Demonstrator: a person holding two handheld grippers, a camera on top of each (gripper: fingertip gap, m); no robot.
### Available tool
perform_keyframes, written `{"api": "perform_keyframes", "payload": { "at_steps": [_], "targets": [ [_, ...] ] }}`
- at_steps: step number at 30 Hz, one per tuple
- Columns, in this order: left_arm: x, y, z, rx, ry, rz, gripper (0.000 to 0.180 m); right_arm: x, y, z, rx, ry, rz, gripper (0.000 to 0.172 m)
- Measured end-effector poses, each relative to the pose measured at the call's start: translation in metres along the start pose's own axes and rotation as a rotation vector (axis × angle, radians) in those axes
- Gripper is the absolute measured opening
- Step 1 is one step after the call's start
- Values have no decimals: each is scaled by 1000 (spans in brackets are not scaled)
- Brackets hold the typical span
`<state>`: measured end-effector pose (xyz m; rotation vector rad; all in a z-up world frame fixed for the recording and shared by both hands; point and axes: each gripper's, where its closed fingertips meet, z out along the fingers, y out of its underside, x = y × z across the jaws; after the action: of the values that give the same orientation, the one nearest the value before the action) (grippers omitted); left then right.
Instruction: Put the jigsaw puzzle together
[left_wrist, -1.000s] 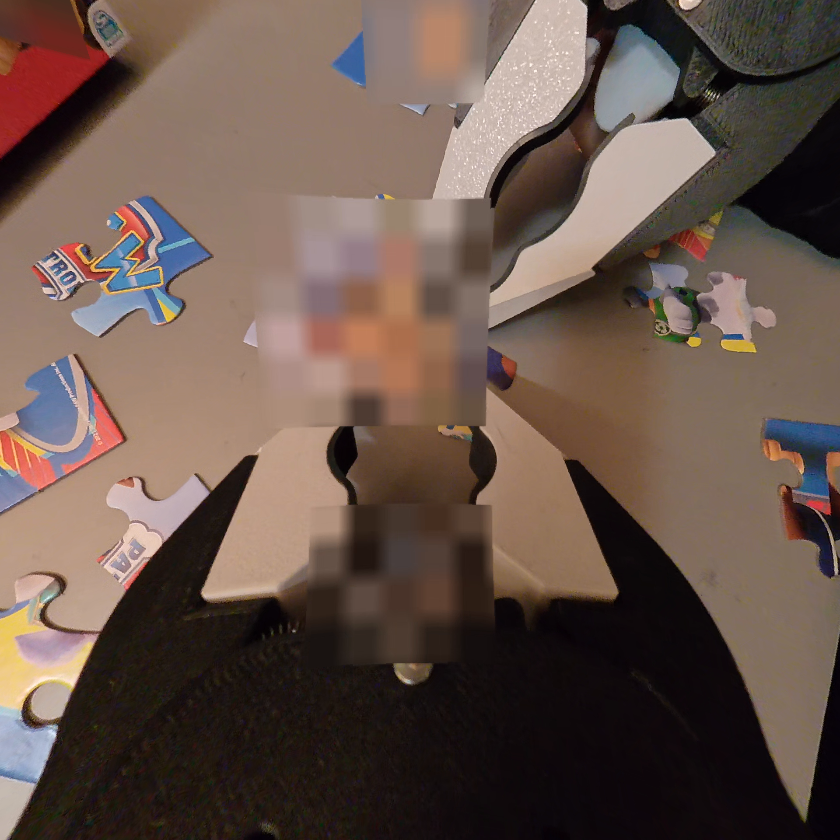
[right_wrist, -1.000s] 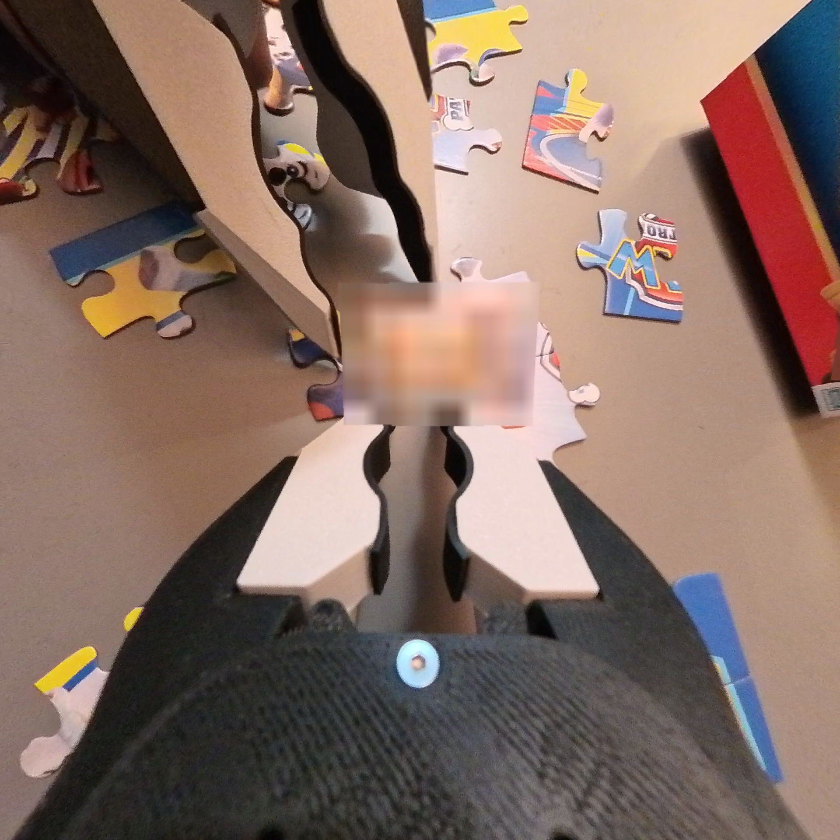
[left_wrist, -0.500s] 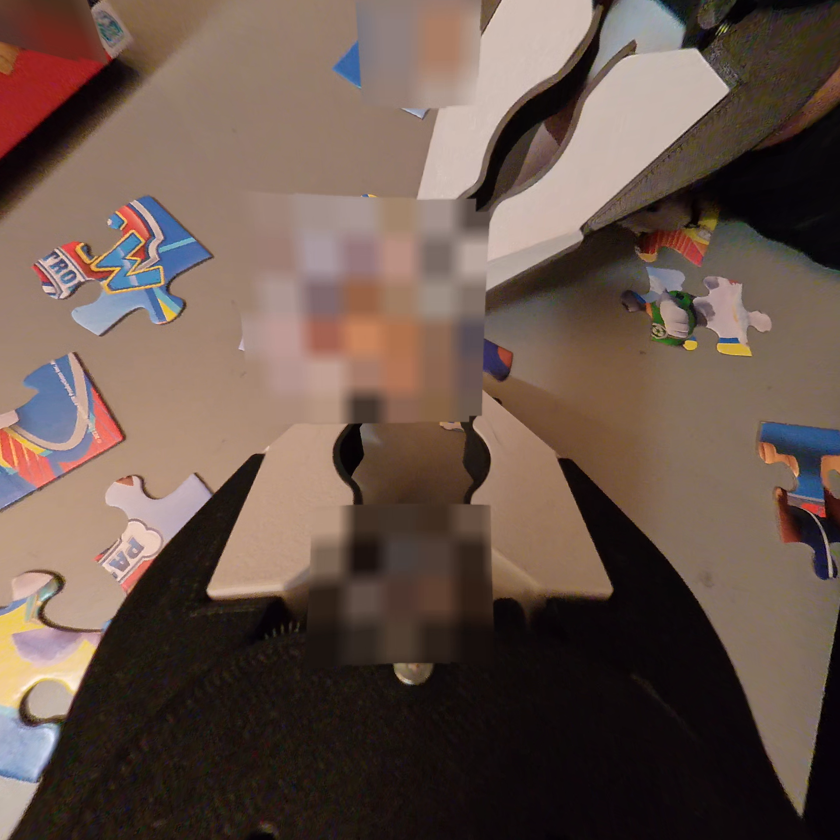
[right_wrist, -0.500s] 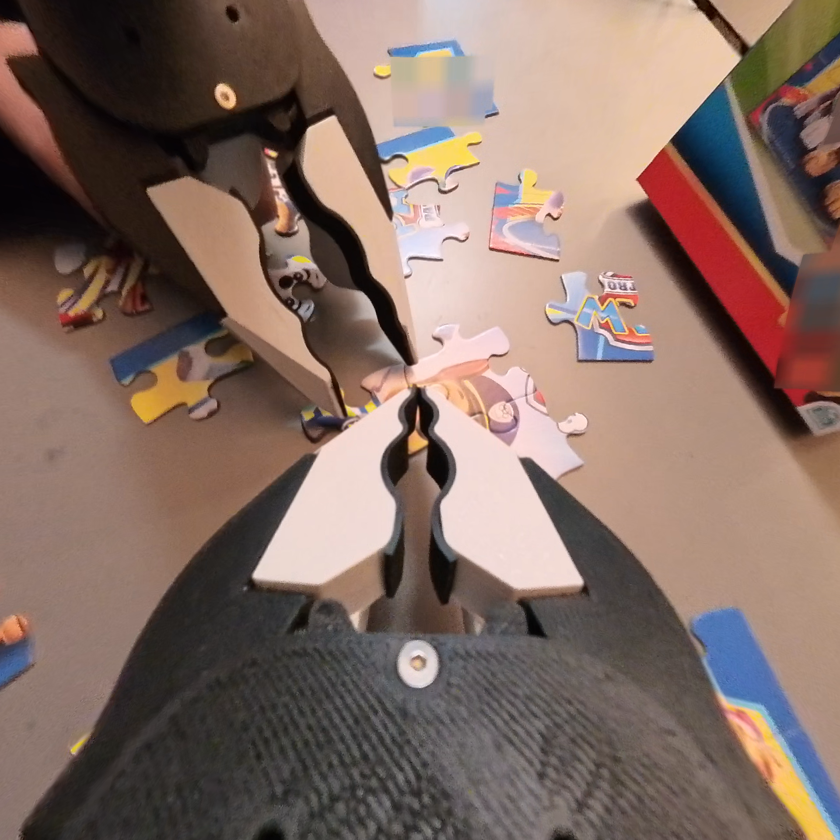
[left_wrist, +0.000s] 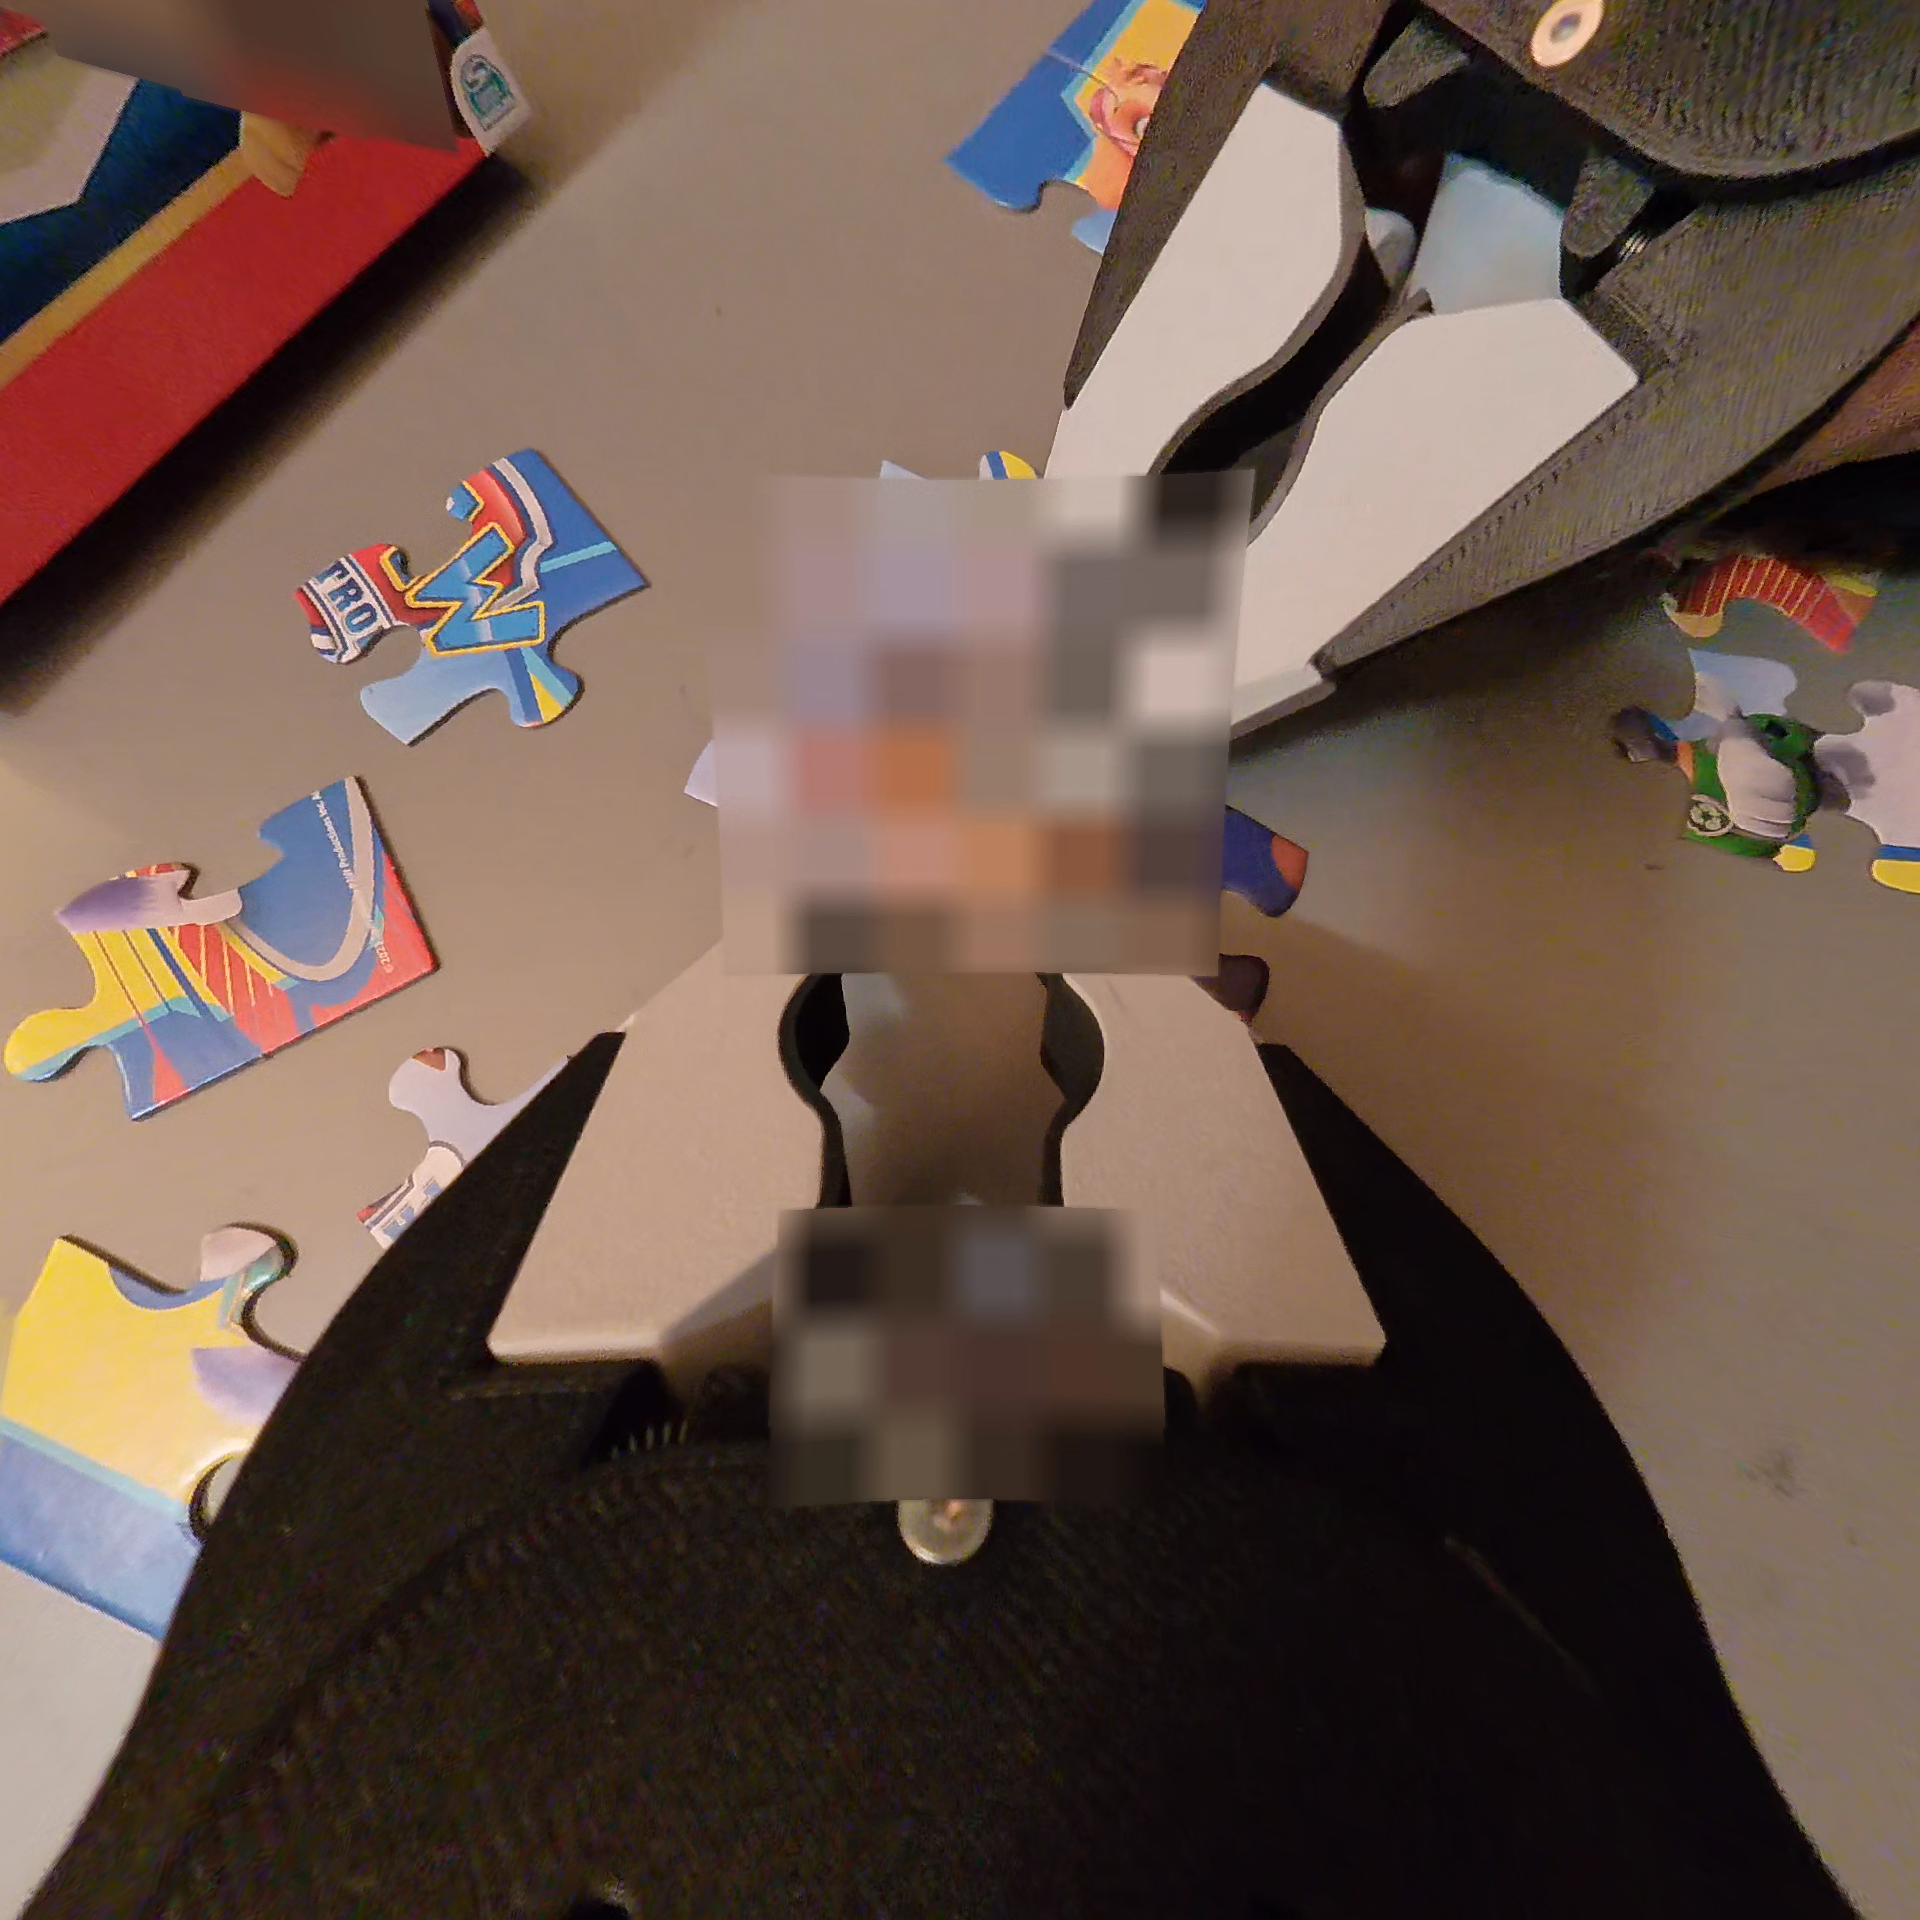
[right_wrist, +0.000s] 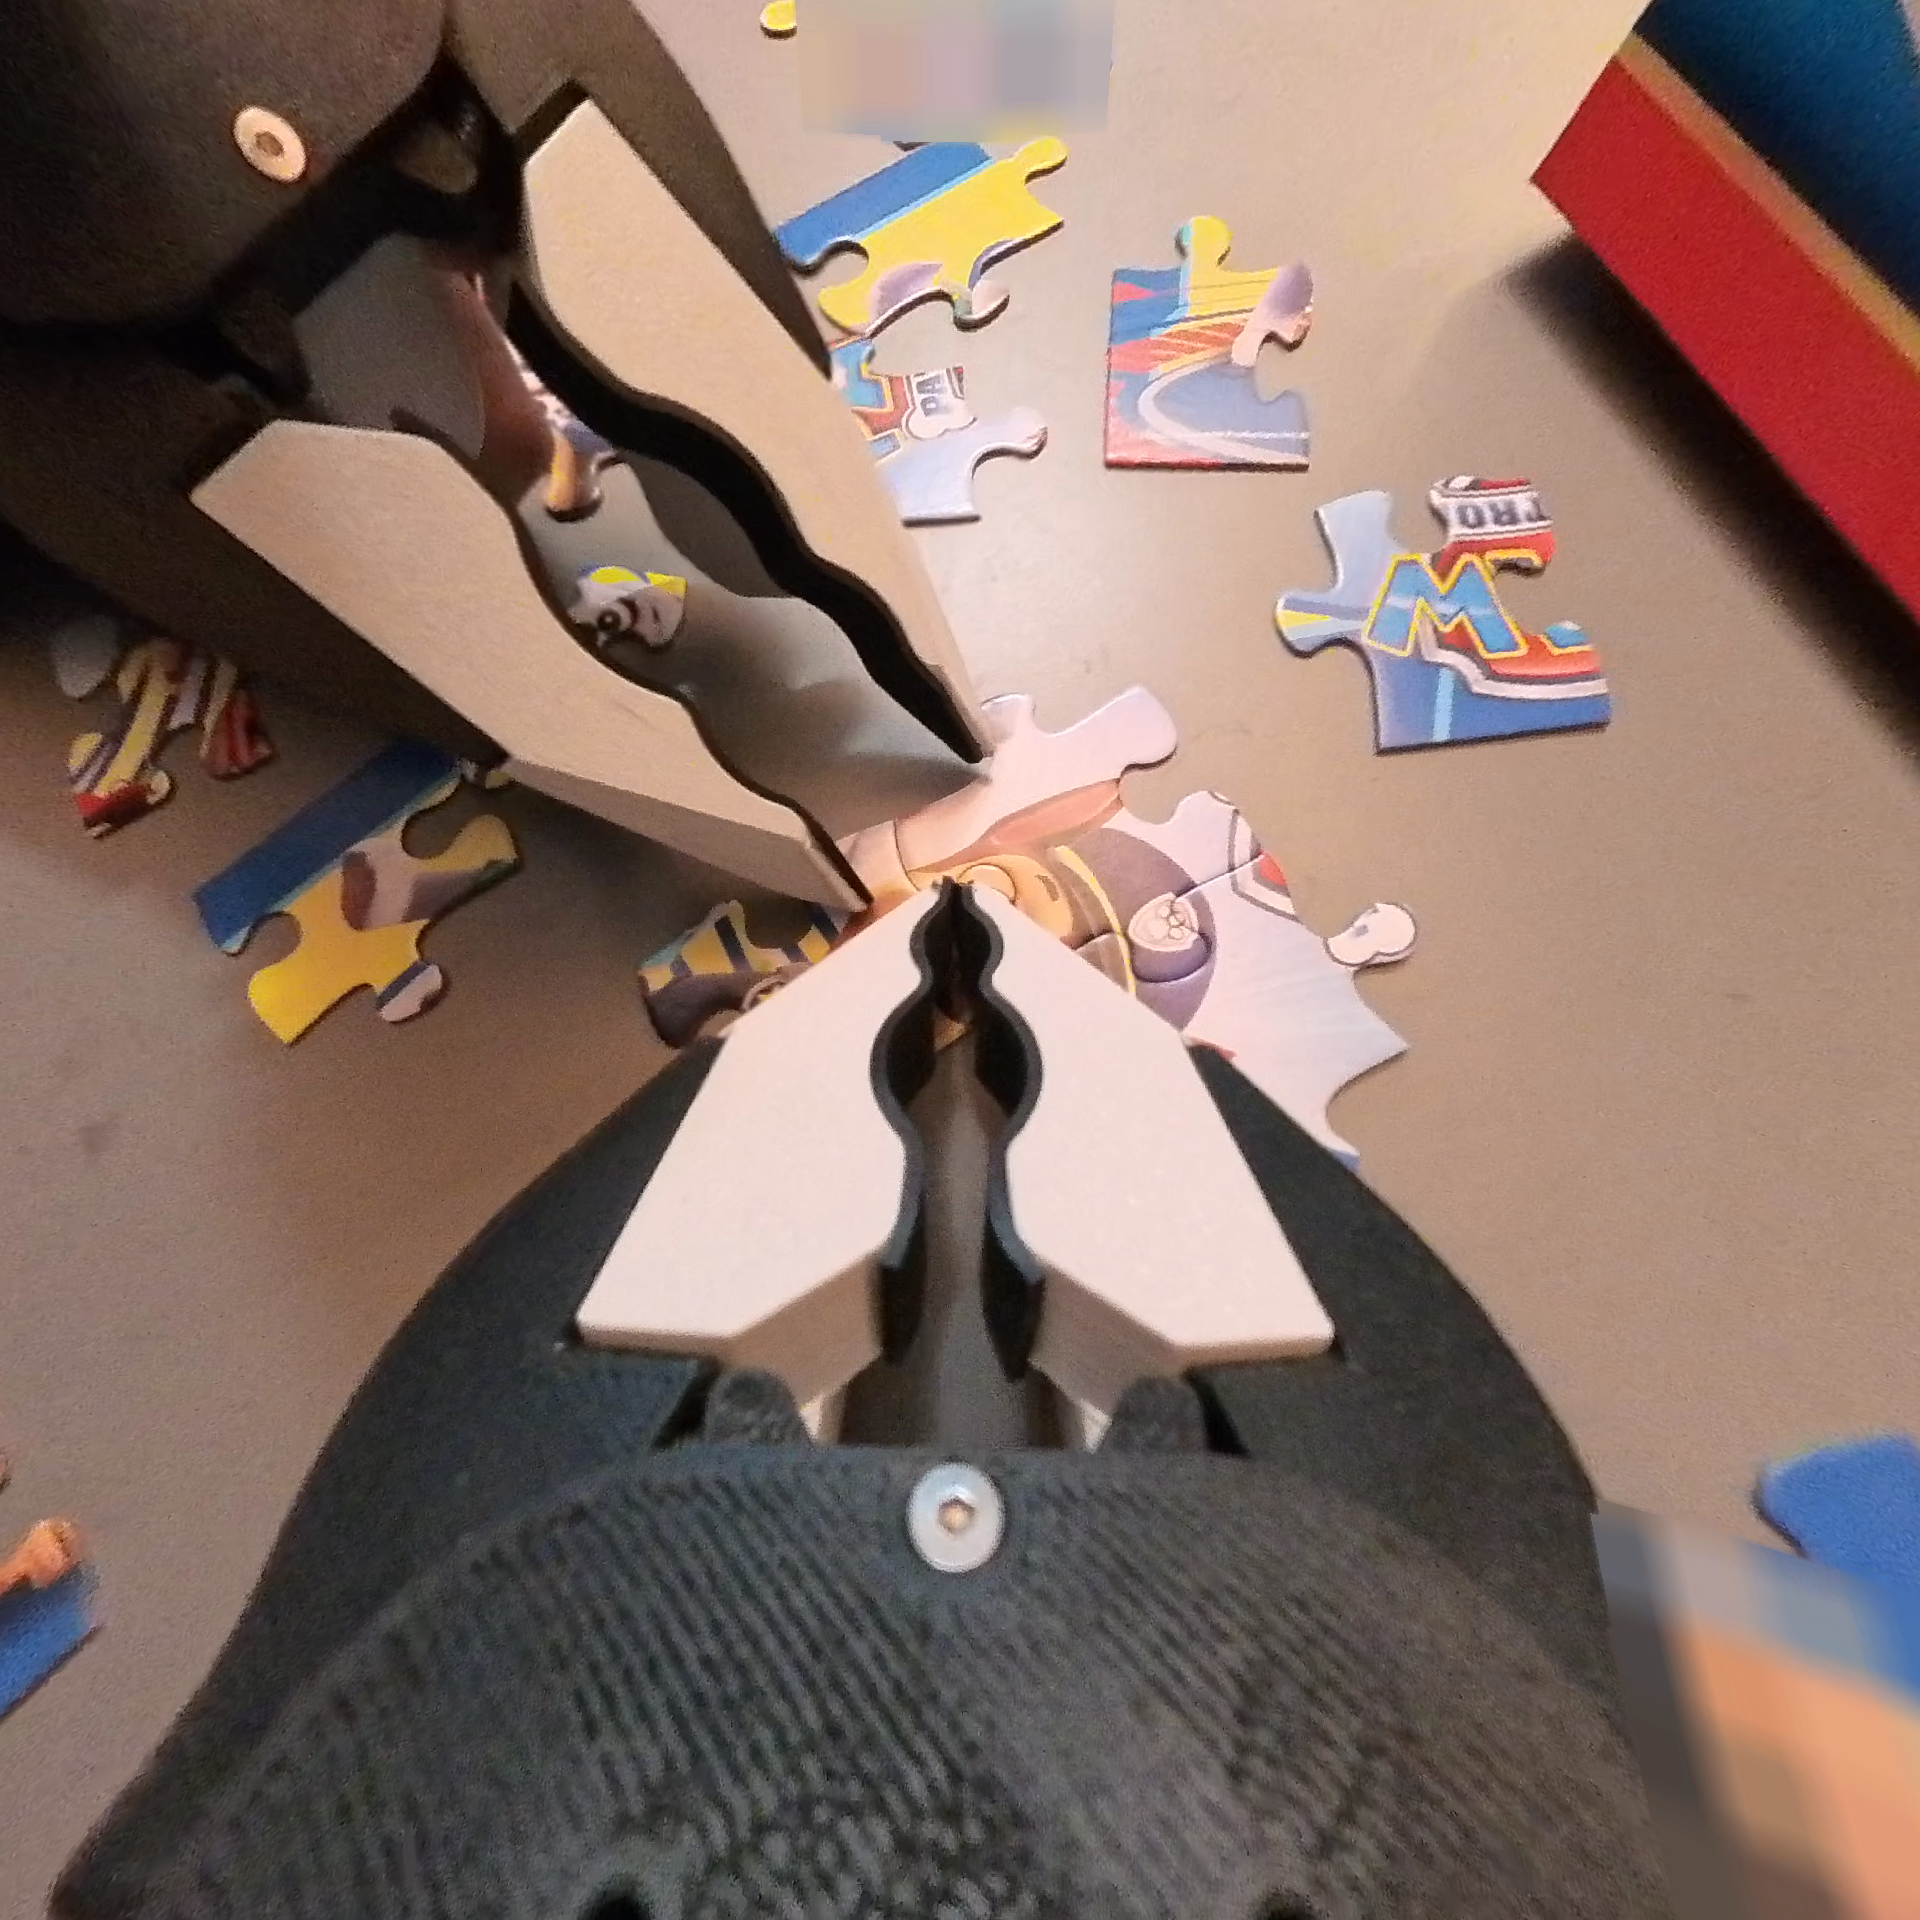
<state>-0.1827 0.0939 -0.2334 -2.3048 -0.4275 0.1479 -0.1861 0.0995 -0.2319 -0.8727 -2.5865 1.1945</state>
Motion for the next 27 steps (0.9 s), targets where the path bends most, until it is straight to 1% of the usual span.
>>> {"api": "perform_keyframes", "payload": {
  "at_steps": [4,7,9,12,18,23,27],
  "targets": [
    [0,0,0,2,1,-3,32,1,0,-1,-14,24,-34,0],
    [-1,0,-1,5,-5,0,32,15,-3,-14,9,111,-82,0],
    [-1,0,-1,8,-7,1,32,22,-6,-26,47,120,-52,0],
    [-1,-2,-2,18,-4,1,32,30,0,-32,44,118,-17,0],
    [-2,-3,-2,28,-9,4,32,22,2,-24,24,120,-73,0],
    [-1,-5,-3,36,-2,1,32,6,-4,-14,34,82,-106,0],
    [0,-4,-2,33,-3,10,32,5,-3,-5,7,96,-126,0]
  ]
}}
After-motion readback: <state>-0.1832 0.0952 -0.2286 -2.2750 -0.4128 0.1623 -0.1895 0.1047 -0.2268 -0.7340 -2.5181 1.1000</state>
